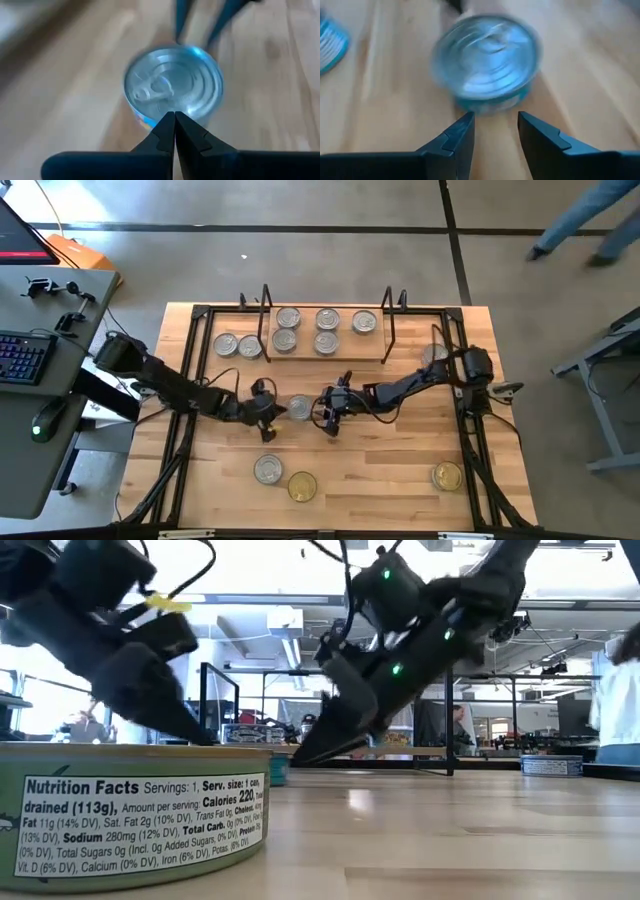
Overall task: Stack canned seafood by type on shelf
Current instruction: Put the Green-blue tuna can on the shelf
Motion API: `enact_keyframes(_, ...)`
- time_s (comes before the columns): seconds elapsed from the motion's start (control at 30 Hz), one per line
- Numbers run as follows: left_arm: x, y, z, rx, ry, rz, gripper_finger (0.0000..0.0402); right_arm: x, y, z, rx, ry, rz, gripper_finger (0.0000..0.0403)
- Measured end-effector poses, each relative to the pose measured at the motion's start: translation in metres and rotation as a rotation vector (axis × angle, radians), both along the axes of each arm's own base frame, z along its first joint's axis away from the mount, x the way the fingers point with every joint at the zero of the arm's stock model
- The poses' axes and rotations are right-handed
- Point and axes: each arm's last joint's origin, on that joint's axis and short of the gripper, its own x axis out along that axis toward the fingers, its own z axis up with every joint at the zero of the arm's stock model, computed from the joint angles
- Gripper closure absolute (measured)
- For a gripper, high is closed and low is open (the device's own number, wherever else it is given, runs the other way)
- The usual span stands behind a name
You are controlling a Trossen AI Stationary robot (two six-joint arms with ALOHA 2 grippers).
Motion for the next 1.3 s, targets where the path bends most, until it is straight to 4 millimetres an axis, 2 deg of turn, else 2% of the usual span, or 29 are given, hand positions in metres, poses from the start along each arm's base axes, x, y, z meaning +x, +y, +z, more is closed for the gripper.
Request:
enact_keyframes(0.17,0.012,0.010,0.002,0.056,-0.011,-0.004,0.0399,-0.011,0.014,0.015,-0.015,0.058,0.101,0.0259)
enact_keyframes(0.27,0.011,0.012,0.007,0.046,-0.012,0.005,0.0399,-0.012,0.012,0.016,-0.075,0.065,0.028,0.0259)
enact_keyframes(0.4,0.004,0.010,0.010,-0.024,0.020,0.049,0.0399,-0.009,-0.004,0.009,-0.125,0.067,-0.111,0.0271)
enact_keyframes(0.53,-0.006,0.005,0.005,-0.144,0.099,0.062,0.0399,-0.001,-0.022,-0.004,-0.110,0.024,-0.158,0.0306)
enact_keyframes(0.6,-0.005,0.002,0.002,-0.215,0.112,0.043,0.0399,0.004,-0.029,-0.011,-0.092,-0.004,-0.150,0.0327)
enact_keyframes(0.67,-0.008,0.001,-0.004,-0.215,0.137,0.032,0.0399,0.009,-0.034,-0.016,-0.064,-0.053,-0.125,0.0348)
enact_keyframes(0.83,0.005,0.005,-0.012,-0.127,0.085,0.064,0.0399,0.010,-0.038,-0.021,-0.024,-0.013,-0.078,0.0390)
enact_keyframes(1.03,0.025,0.012,-0.018,-0.085,-0.017,0.023,0.0399,0.000,-0.019,-0.010,-0.033,0.081,-0.032,0.0399)
enact_keyframes(1.23,0.050,0.024,-0.020,-0.008,-0.053,0.020,0.0399,-0.026,0.021,0.003,-0.022,0.227,0.050,0.0402)
enact_keyframes(1.3,0.052,0.027,-0.018,0.018,-0.049,0.011,0.0399,-0.034,0.035,0.003,-0.024,0.271,0.081,0.0402)
